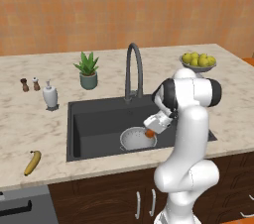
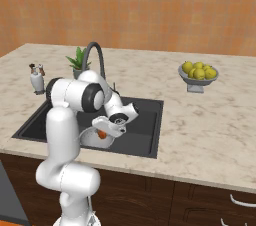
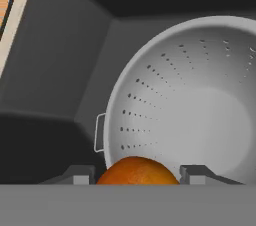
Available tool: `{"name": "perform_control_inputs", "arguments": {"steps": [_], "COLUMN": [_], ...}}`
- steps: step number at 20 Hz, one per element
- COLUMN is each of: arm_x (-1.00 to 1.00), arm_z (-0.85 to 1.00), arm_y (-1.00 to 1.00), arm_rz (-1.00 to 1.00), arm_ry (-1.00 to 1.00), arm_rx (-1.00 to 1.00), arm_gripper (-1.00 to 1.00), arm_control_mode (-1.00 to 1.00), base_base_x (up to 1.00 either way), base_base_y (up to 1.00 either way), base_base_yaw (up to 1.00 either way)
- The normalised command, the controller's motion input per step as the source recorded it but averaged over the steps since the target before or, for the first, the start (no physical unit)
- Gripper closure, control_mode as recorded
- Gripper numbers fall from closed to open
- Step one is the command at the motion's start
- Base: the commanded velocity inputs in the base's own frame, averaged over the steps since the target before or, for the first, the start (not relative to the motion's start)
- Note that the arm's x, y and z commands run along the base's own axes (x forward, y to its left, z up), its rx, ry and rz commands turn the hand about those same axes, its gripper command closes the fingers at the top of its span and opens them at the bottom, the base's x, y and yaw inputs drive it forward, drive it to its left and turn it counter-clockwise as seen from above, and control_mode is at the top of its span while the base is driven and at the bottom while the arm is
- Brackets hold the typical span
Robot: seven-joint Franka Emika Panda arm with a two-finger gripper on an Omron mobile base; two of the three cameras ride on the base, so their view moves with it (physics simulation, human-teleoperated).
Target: Put the colander in the sink, put the banana, tangerine in the colander, and turn on the sink faucet and pour water over the colander.
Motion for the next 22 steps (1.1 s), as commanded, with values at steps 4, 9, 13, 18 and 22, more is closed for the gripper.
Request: {"name": "perform_control_inputs", "arguments": {"steps": [4, 9, 13, 18, 22], "arm_x": [0.12, 0.16, 0.1, -0.11, -0.32], "arm_z": [-0.31, -0.25, -0.13, -0.01, 0.12], "arm_y": [0.26, 0.25, 0.19, 0.35, 0.06], "arm_rz": [0.03, 0.02, 0.0, 0.0, 0.0], "arm_ry": [0.0, -0.02, -0.03, -0.05, -0.11], "arm_rx": [0.08, 0.05, 0.01, 0.0, 0.0], "arm_gripper": [1.0, 1.0, 1.0, -1.0, -1.0], "arm_control_mode": [-1.0, -1.0, -1.0, -1.0, -1.0], "base_base_x": [0.0, 0.0, 0.0, 0.0, 0.0], "base_base_y": [0.0, 0.0, 0.0, 0.0, 0.0], "base_base_yaw": [0.0, 0.0, 0.0, 0.0, 0.0]}}
